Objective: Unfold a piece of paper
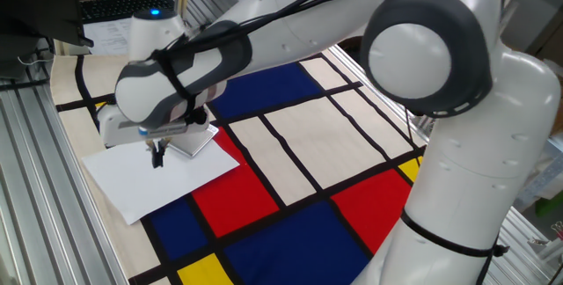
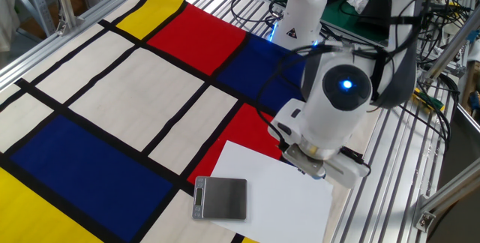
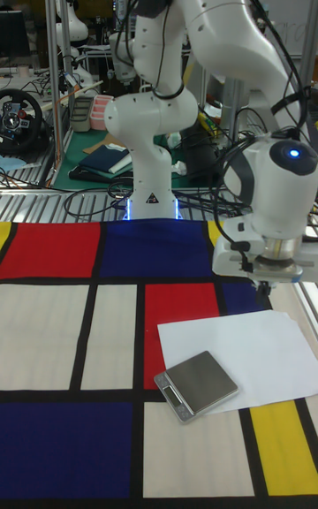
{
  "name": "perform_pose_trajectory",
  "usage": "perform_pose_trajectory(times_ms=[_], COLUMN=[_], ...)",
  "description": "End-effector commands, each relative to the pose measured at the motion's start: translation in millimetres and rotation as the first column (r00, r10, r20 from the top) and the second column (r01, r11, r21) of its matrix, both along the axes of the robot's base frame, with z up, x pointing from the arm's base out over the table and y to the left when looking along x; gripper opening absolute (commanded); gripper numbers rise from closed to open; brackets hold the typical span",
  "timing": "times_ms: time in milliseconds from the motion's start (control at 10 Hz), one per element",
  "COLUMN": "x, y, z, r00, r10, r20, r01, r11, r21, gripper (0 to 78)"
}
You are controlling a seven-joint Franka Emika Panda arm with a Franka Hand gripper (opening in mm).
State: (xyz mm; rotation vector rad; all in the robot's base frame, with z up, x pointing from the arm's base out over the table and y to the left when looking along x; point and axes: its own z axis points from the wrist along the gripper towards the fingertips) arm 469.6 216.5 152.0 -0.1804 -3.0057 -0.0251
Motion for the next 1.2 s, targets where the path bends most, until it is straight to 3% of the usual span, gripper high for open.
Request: perform_pose_trajectory(times_ms=[100, 200, 600, 1200], x=[6.4, 6.6, 10.8, 2.8], y=[-13.7, -19.9, -47.2, -73.9], z=[20.6, 25.7, 45.6, 72.4], r00=[0.998, 0.996, 0.991, 0.988], r10=[0.056, 0.075, 0.130, 0.151], r20=[0.020, 0.046, 0.043, 0.044], r01=[-0.056, -0.076, -0.131, -0.151], r11=[0.998, 0.997, 0.991, 0.988], r21=[0.014, 0.013, 0.012, 0.004], gripper=[1.2, 1.2, 1.2, 1.2])
